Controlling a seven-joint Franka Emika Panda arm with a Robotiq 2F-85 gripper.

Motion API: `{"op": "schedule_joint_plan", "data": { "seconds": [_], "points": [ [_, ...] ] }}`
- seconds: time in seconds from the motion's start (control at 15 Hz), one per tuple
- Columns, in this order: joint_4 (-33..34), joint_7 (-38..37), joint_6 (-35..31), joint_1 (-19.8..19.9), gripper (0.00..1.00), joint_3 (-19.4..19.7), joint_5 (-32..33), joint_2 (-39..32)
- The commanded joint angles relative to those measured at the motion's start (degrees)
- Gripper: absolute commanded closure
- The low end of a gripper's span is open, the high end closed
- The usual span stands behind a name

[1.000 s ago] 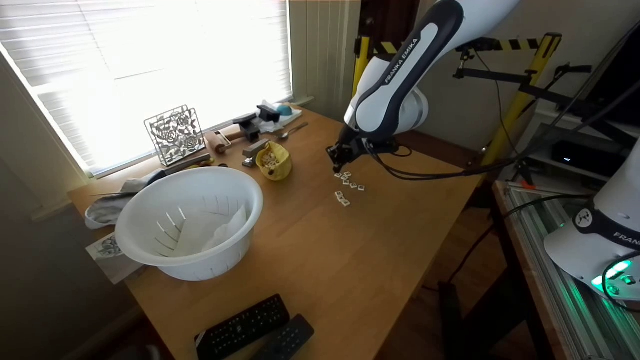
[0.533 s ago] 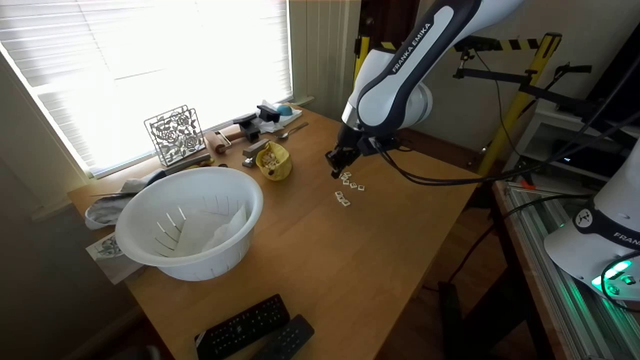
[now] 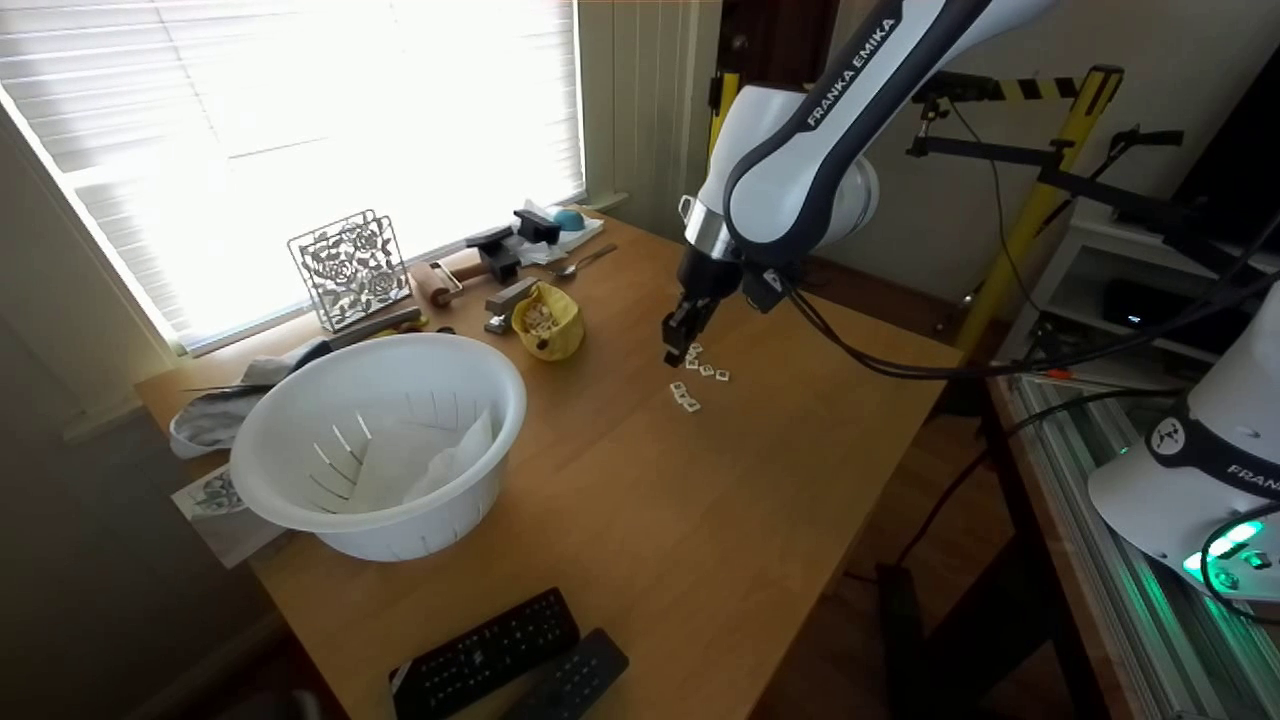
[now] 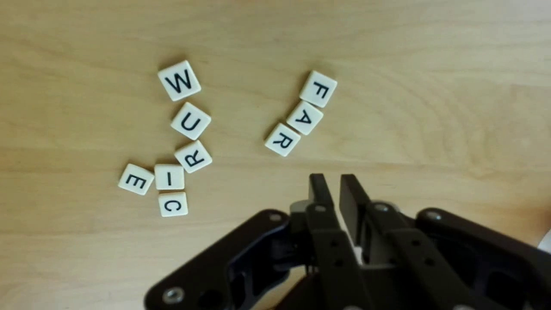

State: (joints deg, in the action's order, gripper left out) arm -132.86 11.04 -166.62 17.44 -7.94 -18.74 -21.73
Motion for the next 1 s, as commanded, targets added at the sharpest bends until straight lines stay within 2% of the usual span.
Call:
{"op": "schedule_joint_plan", "data": {
  "seconds": [0.0, 0.47, 0.6, 0.93],
  "points": [
    [-2.70, 4.79, 2.67, -0.16, 0.53, -0.13, 2.41, 3.69],
    [-4.45, 13.62, 5.81, -0.79, 0.04, 0.01, 4.74, 7.13],
    [-4.86, 16.07, 6.78, -1.07, 0.00, 0.31, 5.33, 8.09],
    [-6.09, 20.17, 7.49, -2.06, 0.00, 1.21, 7.48, 10.30]
  ]
}}
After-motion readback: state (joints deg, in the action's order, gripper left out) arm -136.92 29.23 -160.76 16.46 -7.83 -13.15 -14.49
